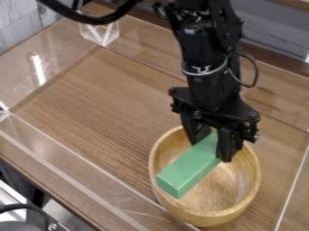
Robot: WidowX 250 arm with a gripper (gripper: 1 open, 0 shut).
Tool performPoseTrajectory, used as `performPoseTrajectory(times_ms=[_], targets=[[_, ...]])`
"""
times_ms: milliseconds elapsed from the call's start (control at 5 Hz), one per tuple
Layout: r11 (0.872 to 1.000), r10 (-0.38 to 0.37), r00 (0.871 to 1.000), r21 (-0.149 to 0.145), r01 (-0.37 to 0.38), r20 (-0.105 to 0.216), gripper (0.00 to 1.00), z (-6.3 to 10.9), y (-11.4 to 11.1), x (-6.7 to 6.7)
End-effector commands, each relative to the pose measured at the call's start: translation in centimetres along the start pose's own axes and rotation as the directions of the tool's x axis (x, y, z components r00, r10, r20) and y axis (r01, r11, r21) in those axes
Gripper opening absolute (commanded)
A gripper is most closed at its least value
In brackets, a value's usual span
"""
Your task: Put the green block in the brown bowl
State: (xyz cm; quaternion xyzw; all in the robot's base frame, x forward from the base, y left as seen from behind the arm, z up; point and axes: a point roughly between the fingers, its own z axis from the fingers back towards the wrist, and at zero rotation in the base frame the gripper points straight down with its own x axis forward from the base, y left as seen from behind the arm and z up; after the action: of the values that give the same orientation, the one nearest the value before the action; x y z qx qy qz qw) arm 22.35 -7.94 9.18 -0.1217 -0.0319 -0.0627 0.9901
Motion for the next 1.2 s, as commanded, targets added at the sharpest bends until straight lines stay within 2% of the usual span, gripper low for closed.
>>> performPoseTrajectory(times_ms=[0, 400, 600, 1000], targets=[[1.000, 0.001, 0.999, -0.010, -0.001, 0.036, 0.00, 0.8, -0.1, 0.9], [1.000, 0.008, 1.000, -0.020, -0.007, 0.028, 0.00, 0.7, 0.0, 1.1], [1.000, 0.013, 1.000, -0.022, -0.012, 0.027, 1.00, 0.8, 0.2, 1.3], [0.999, 0.029, 0.999, -0.020, -0.028, 0.024, 1.00, 1.3, 1.4, 2.0]])
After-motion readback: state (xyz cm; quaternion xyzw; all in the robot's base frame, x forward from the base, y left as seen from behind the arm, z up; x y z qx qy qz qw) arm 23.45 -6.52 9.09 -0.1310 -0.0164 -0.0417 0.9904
